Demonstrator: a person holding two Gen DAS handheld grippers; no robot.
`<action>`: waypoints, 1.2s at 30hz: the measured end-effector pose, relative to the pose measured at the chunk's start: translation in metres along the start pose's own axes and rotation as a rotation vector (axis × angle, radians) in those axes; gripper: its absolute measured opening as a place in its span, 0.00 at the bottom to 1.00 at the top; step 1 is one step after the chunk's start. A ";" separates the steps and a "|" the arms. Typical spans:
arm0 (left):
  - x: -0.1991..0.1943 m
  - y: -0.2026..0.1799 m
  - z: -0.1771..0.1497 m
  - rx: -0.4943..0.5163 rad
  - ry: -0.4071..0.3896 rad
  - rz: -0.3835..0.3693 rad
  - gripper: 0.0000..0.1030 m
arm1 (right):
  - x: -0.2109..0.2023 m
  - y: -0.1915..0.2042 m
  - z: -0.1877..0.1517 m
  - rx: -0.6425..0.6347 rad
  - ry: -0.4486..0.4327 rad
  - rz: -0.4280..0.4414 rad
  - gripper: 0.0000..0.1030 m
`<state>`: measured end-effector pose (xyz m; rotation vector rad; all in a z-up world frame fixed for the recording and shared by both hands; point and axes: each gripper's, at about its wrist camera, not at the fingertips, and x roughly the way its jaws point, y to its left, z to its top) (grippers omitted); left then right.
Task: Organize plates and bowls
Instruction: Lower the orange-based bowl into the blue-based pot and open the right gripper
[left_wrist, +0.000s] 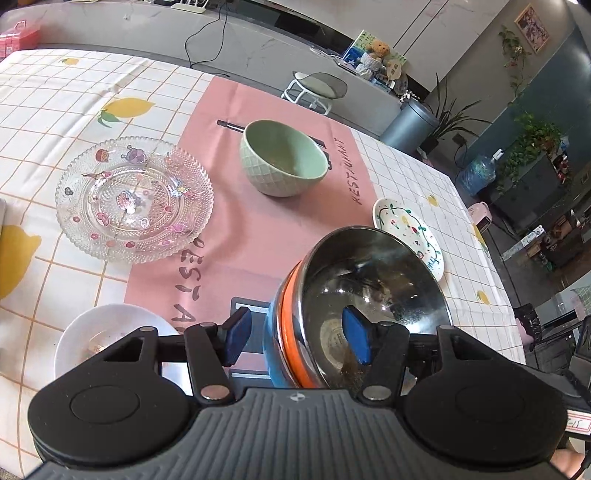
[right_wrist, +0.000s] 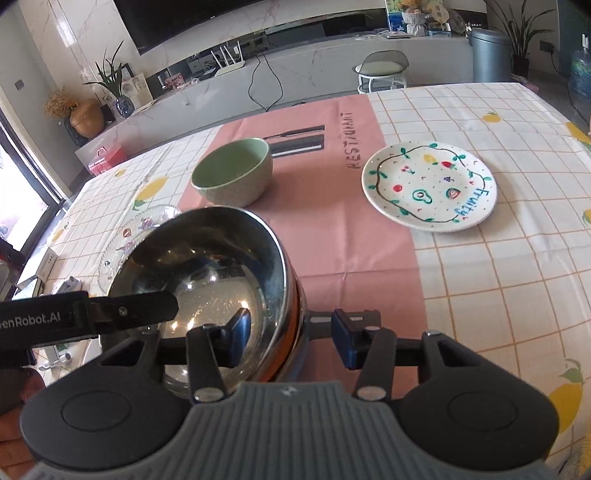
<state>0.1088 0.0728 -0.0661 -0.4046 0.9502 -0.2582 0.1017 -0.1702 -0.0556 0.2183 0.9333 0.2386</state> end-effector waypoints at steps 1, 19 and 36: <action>0.002 0.002 0.000 -0.012 0.002 0.002 0.64 | 0.002 0.001 -0.001 -0.001 0.003 0.005 0.44; -0.001 0.012 -0.017 -0.076 0.091 0.042 0.47 | 0.005 0.019 -0.012 -0.061 0.017 0.046 0.34; -0.009 0.016 -0.012 -0.136 0.061 0.031 0.54 | -0.001 0.020 -0.017 -0.065 -0.007 0.032 0.34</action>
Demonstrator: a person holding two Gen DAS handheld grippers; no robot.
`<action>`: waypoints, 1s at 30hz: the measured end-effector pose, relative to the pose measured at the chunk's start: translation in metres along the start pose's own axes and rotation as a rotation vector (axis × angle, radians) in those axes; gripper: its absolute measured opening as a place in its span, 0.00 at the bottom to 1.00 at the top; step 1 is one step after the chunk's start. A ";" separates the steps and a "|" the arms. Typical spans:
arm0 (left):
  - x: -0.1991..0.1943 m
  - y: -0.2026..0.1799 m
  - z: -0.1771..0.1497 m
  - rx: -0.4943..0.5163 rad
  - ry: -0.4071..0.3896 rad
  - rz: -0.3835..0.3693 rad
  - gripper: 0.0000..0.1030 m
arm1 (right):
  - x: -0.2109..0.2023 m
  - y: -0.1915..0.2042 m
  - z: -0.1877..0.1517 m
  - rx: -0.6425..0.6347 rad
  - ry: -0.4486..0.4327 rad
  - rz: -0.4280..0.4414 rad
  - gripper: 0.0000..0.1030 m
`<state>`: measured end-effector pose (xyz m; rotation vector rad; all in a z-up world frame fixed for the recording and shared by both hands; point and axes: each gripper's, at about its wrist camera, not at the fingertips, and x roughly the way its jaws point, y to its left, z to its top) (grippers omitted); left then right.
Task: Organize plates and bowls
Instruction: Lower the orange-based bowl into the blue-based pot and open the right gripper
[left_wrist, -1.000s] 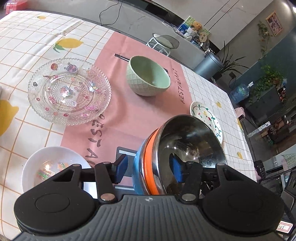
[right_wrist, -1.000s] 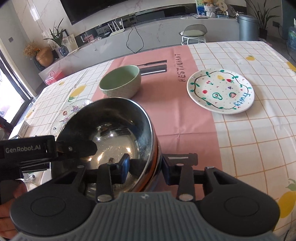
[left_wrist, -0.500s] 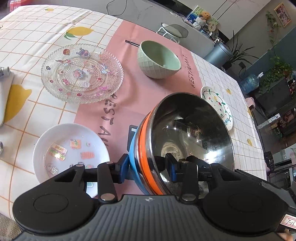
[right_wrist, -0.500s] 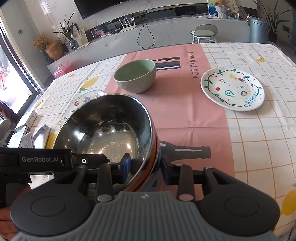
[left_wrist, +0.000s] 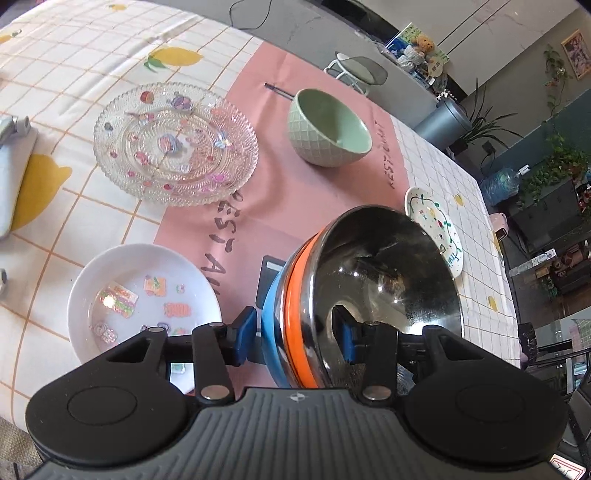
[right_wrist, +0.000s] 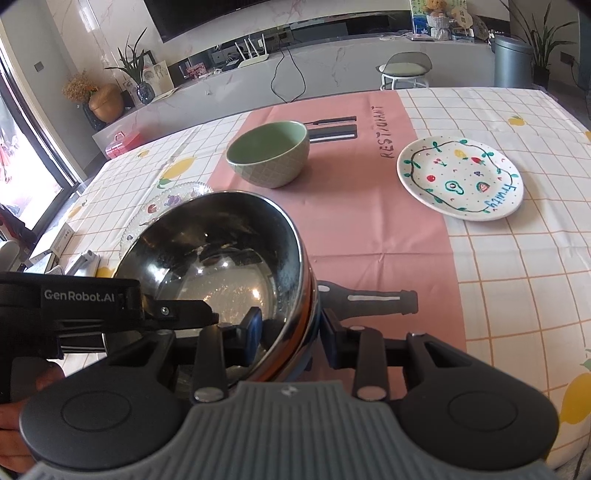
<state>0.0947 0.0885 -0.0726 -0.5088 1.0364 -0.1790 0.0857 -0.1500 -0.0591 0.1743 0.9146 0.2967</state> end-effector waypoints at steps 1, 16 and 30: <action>-0.005 -0.002 0.000 0.014 -0.023 -0.007 0.60 | -0.002 0.002 0.000 -0.013 -0.010 -0.009 0.34; -0.052 -0.037 0.000 0.232 -0.276 0.021 0.77 | -0.048 -0.006 0.007 -0.021 -0.237 0.093 0.91; -0.055 -0.044 0.029 0.258 -0.290 0.045 0.77 | -0.055 -0.031 0.059 0.059 -0.284 0.096 0.93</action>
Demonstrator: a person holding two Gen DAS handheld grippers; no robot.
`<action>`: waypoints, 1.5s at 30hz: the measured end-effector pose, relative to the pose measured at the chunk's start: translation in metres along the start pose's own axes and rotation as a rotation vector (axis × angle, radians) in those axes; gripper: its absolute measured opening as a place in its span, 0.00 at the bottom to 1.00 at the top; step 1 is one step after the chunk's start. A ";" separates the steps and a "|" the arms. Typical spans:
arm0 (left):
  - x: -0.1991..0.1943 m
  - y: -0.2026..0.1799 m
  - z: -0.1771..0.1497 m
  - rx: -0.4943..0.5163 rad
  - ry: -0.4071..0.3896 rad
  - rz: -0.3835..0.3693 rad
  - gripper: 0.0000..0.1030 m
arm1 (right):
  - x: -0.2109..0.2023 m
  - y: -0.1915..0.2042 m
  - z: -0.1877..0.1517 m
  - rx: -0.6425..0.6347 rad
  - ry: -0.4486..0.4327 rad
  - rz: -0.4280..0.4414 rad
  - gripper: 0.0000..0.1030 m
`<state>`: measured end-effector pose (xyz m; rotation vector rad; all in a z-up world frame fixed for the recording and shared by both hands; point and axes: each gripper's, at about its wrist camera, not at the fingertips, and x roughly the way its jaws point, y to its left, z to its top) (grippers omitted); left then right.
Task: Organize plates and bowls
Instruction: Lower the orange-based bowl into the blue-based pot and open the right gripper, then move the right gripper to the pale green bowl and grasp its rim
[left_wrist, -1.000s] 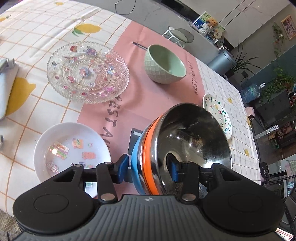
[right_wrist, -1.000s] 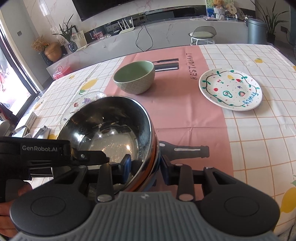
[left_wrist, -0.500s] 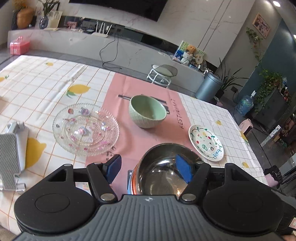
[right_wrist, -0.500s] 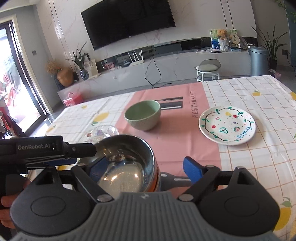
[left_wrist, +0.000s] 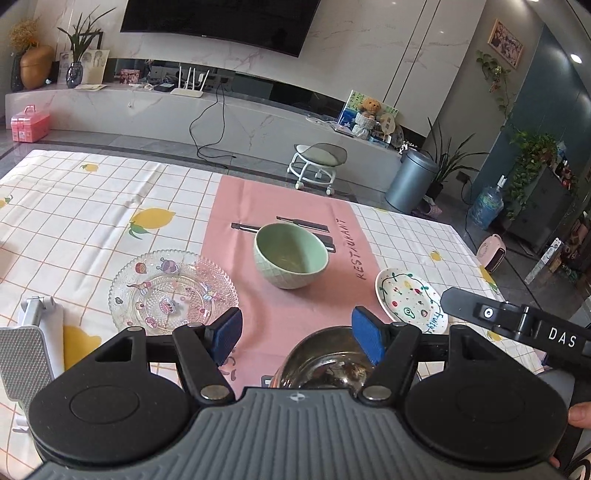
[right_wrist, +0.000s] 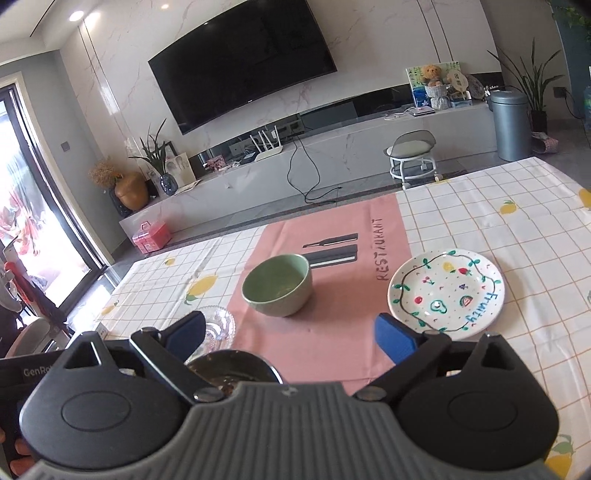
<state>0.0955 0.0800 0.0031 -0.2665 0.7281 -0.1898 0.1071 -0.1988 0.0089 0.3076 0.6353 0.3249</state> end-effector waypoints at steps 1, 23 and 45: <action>0.003 0.001 0.004 -0.009 0.010 -0.007 0.77 | 0.002 -0.001 0.004 -0.009 -0.002 -0.012 0.93; 0.098 0.029 0.053 -0.114 0.112 0.115 0.77 | 0.152 -0.011 0.050 0.021 0.195 -0.149 0.84; 0.160 0.038 0.062 -0.126 0.155 0.107 0.70 | 0.206 0.009 0.065 0.006 0.174 -0.220 0.60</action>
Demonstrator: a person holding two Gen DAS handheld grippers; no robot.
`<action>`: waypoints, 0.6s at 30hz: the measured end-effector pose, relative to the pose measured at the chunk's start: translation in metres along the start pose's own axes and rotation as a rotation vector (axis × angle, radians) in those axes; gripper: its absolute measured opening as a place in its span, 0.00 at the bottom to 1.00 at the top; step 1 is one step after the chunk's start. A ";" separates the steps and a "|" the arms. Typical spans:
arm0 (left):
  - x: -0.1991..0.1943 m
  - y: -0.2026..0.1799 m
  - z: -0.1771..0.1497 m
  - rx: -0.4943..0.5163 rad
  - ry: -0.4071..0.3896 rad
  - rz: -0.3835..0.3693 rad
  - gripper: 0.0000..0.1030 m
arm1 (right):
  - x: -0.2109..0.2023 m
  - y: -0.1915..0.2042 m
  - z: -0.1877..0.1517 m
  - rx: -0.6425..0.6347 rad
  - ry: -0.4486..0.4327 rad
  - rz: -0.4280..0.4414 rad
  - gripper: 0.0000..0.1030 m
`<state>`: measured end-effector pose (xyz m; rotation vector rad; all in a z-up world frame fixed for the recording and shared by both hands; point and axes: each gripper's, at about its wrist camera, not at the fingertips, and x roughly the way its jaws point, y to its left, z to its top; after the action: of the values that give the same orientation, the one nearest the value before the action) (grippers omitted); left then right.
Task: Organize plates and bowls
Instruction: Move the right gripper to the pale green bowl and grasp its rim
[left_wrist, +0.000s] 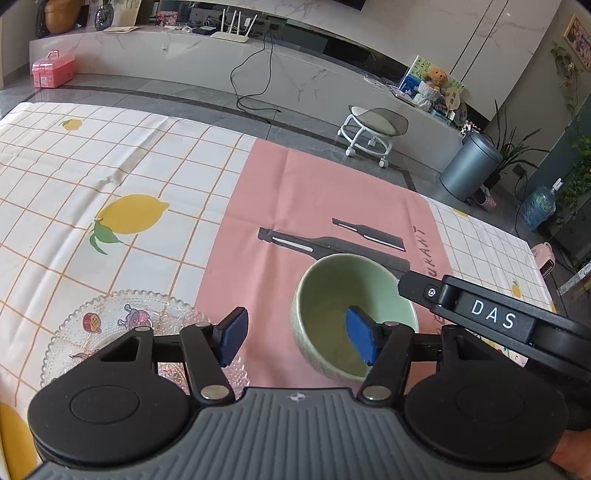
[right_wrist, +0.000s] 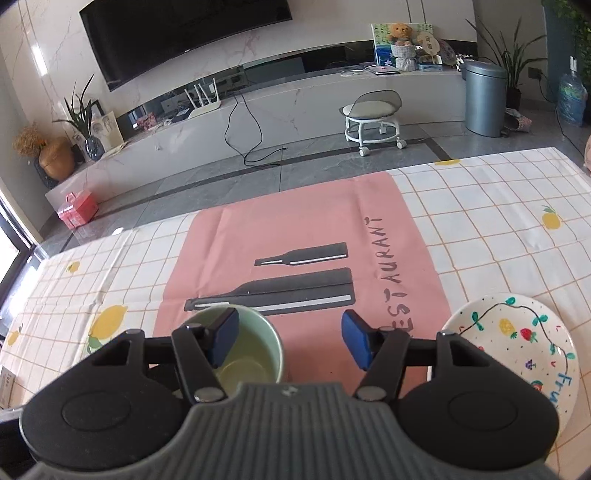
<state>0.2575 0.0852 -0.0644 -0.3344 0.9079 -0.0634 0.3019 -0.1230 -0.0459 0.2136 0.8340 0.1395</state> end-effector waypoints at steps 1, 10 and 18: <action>0.003 0.002 0.000 -0.013 0.015 -0.008 0.69 | 0.003 0.001 0.001 -0.005 0.019 0.009 0.60; 0.021 0.004 0.005 -0.031 0.116 -0.010 0.69 | 0.032 -0.002 0.009 -0.038 0.189 0.078 0.57; 0.039 0.000 0.006 0.003 0.185 0.018 0.65 | 0.048 -0.002 0.009 -0.054 0.256 0.115 0.21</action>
<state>0.2860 0.0795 -0.0905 -0.3209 1.0937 -0.0800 0.3405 -0.1159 -0.0751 0.1954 1.0715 0.3014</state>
